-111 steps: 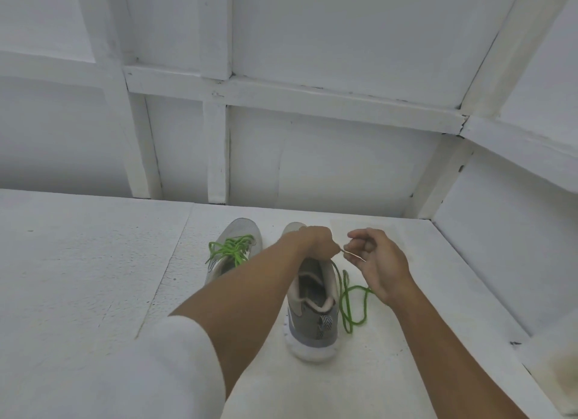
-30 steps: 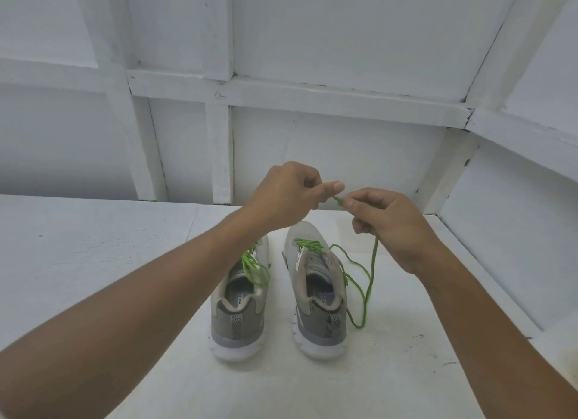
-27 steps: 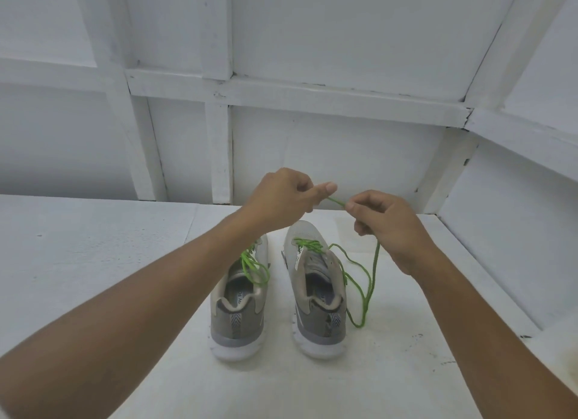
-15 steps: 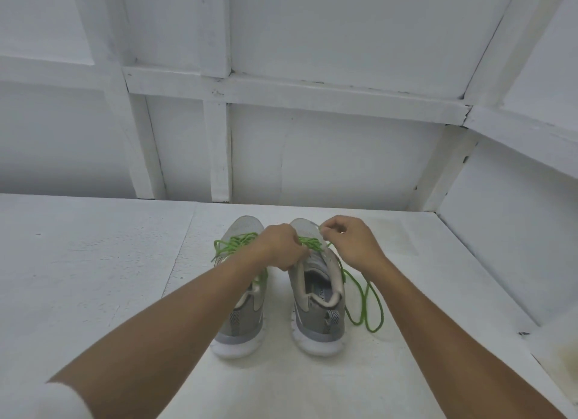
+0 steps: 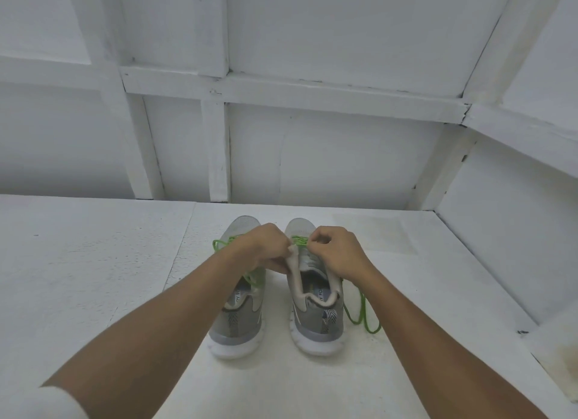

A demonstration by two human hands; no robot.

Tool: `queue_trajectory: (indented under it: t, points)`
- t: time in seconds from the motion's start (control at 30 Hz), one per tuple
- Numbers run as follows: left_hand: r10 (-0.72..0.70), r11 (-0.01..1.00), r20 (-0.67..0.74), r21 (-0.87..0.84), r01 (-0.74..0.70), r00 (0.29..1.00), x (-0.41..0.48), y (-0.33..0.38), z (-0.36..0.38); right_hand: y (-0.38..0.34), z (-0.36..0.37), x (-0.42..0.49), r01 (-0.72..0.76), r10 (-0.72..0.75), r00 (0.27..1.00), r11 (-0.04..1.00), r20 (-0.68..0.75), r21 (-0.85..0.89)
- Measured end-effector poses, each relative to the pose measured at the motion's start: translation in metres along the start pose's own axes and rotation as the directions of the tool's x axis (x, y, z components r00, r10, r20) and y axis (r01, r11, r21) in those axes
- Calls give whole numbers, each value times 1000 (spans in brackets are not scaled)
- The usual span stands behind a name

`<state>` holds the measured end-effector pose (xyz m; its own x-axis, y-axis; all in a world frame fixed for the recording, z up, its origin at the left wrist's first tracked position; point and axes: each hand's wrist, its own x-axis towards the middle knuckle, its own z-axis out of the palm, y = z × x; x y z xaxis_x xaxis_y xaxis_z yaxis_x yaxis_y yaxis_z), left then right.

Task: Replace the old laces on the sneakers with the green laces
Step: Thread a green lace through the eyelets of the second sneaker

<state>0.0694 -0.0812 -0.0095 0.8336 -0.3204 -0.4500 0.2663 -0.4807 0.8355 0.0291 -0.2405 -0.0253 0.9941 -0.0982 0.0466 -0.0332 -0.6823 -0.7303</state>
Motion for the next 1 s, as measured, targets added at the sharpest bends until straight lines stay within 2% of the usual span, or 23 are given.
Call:
queue_trajectory:
  t: [0.43, 1.0]
  points:
    - [-13, 996, 18, -87, 15, 1000, -5, -3, 1, 2, 6, 1, 25, -25, 1000, 994, 6, -110]
    - [-11, 994, 18, -106, 13, 1000, 4, -8, 1, -2, 7, 2, 1, 0, 1000, 993, 13, -116]
